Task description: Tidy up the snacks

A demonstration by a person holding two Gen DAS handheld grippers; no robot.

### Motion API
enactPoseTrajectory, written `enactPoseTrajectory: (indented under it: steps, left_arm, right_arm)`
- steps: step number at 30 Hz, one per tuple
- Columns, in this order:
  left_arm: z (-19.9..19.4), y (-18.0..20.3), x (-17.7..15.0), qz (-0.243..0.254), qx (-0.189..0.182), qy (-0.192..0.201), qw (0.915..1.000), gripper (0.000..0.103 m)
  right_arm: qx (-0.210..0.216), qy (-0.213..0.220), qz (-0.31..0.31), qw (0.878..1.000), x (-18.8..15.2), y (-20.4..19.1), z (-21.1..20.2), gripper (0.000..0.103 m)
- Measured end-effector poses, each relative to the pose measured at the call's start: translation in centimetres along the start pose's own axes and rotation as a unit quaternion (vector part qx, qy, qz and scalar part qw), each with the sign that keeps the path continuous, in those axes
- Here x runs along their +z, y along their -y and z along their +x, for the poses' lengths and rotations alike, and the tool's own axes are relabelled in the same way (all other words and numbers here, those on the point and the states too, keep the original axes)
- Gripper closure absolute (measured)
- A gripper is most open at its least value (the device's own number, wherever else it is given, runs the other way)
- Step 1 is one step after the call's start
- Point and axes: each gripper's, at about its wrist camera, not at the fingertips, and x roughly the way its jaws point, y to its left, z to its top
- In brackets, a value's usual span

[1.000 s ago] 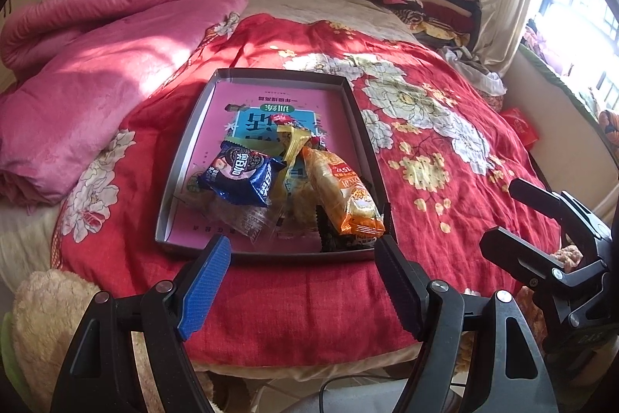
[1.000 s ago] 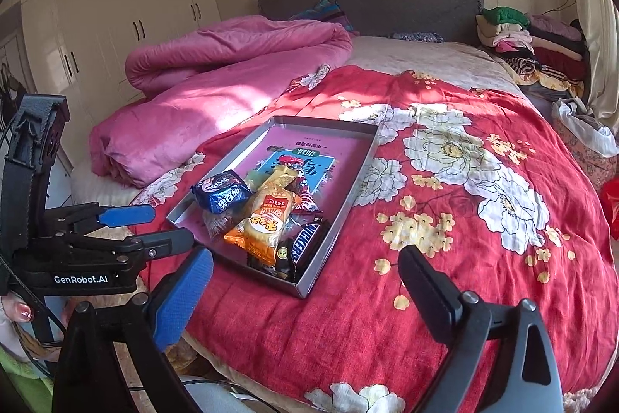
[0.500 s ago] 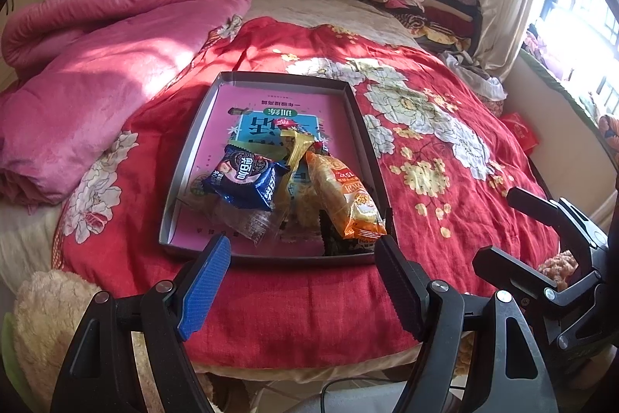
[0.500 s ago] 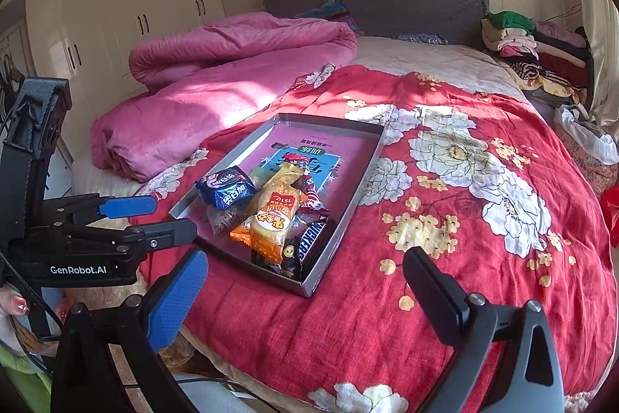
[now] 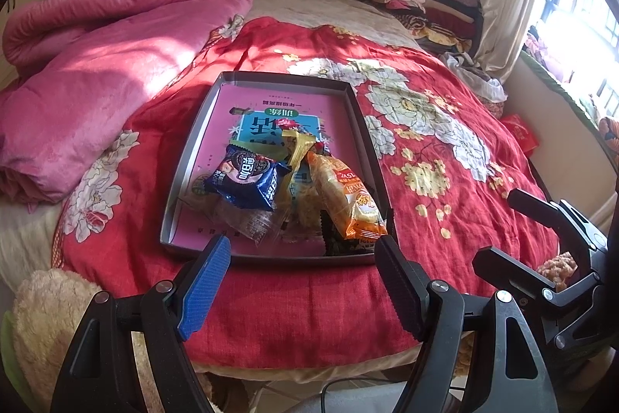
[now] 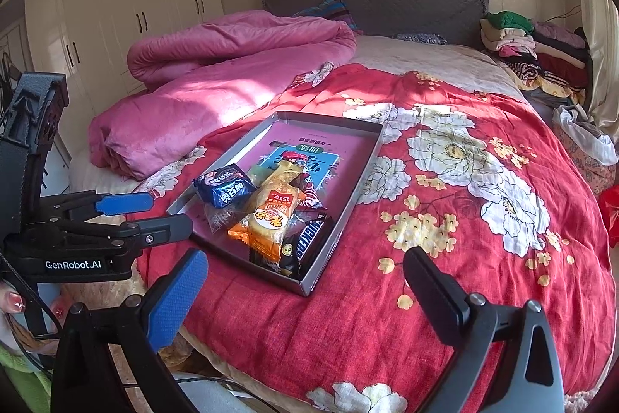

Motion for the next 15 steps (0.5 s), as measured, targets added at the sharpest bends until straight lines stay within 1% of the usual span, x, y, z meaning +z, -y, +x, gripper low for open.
enactPoseTrajectory:
  steps: [15]
  left_arm:
    - [-0.28,0.18,0.08,0.002,0.005,0.004,1.0000,0.025]
  right_arm:
    - [-0.001,0.000,-0.001,1.000,0.04,0.09,-0.06,0.001]
